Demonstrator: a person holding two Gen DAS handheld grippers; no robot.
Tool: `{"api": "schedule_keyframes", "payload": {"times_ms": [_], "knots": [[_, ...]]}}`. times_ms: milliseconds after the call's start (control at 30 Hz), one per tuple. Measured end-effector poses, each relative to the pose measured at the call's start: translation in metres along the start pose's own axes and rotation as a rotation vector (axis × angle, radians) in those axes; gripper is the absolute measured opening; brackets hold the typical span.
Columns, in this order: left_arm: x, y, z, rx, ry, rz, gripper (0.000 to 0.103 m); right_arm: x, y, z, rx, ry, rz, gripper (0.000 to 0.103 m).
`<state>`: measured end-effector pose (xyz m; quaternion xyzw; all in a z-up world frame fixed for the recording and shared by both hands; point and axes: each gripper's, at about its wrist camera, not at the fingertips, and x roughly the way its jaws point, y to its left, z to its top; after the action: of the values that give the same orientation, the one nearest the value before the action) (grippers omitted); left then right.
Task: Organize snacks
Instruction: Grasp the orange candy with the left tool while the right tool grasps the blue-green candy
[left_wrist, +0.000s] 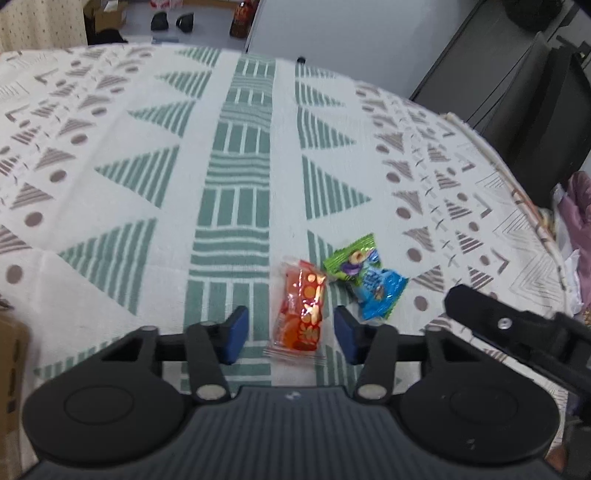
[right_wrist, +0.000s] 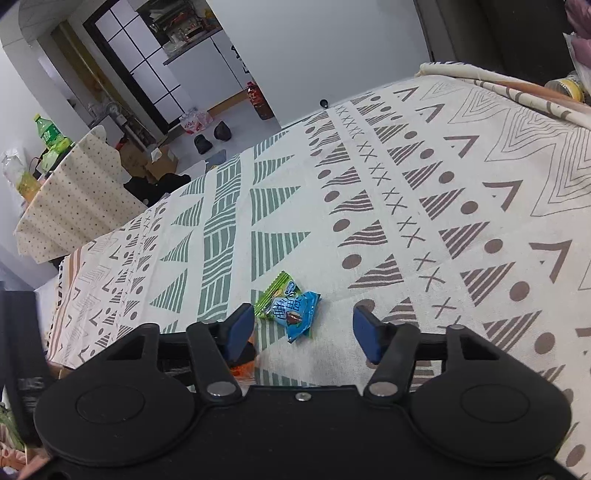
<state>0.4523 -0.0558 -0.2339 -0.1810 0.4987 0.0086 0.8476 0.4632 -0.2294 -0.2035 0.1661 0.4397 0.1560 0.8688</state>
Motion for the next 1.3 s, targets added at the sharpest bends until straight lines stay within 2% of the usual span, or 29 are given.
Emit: {"api": "schedule_keyframes", "payload": {"times_ms": [33, 100, 167, 267, 400, 567, 800, 833, 900, 933, 1133, 1300], "knots": [[0.002, 0.001, 0.0, 0.0, -0.003, 0.006, 0.041, 0.002, 0.001, 0.0, 0.001, 0.008, 0.006, 0.053], [0.003, 0.004, 0.002, -0.01, -0.008, -0.002, 0.023, 0.006, 0.003, -0.001, -0.008, 0.019, 0.008, 0.052], [0.0, 0.007, 0.003, -0.015, -0.011, -0.016, 0.019, 0.011, 0.005, -0.002, -0.011, 0.022, 0.008, 0.052], [-0.008, 0.007, 0.004, 0.013, -0.035, 0.01, 0.018, 0.02, 0.006, -0.004, 0.002, 0.028, 0.013, 0.052], [-0.012, 0.015, 0.004, 0.006, -0.027, 0.018, 0.017, 0.032, 0.009, -0.005, -0.016, 0.031, 0.002, 0.053], [-0.018, 0.029, 0.006, -0.006, -0.03, 0.045, 0.017, 0.042, 0.015, -0.003, -0.012, 0.024, -0.008, 0.063], [-0.039, 0.05, 0.009, -0.016, -0.042, 0.086, 0.017, 0.063, 0.023, -0.004, 0.027, 0.033, -0.044, 0.062], [-0.041, 0.053, 0.009, -0.018, -0.041, 0.092, 0.017, 0.066, 0.024, -0.003, 0.036, 0.037, -0.061, 0.057], [-0.046, 0.058, 0.01, -0.025, -0.041, 0.103, 0.017, 0.073, 0.022, -0.004, 0.058, 0.061, -0.085, 0.037], [-0.048, 0.061, 0.011, -0.03, -0.043, 0.109, 0.017, 0.075, 0.022, -0.006, 0.057, 0.072, -0.094, 0.035], [-0.063, 0.067, 0.012, -0.056, -0.05, 0.125, 0.017, 0.058, 0.028, -0.013, 0.0, 0.077, -0.082, 0.025], [-0.081, 0.062, 0.012, -0.06, -0.068, 0.121, 0.017, 0.036, 0.031, -0.011, -0.024, 0.063, -0.072, 0.024]]}}
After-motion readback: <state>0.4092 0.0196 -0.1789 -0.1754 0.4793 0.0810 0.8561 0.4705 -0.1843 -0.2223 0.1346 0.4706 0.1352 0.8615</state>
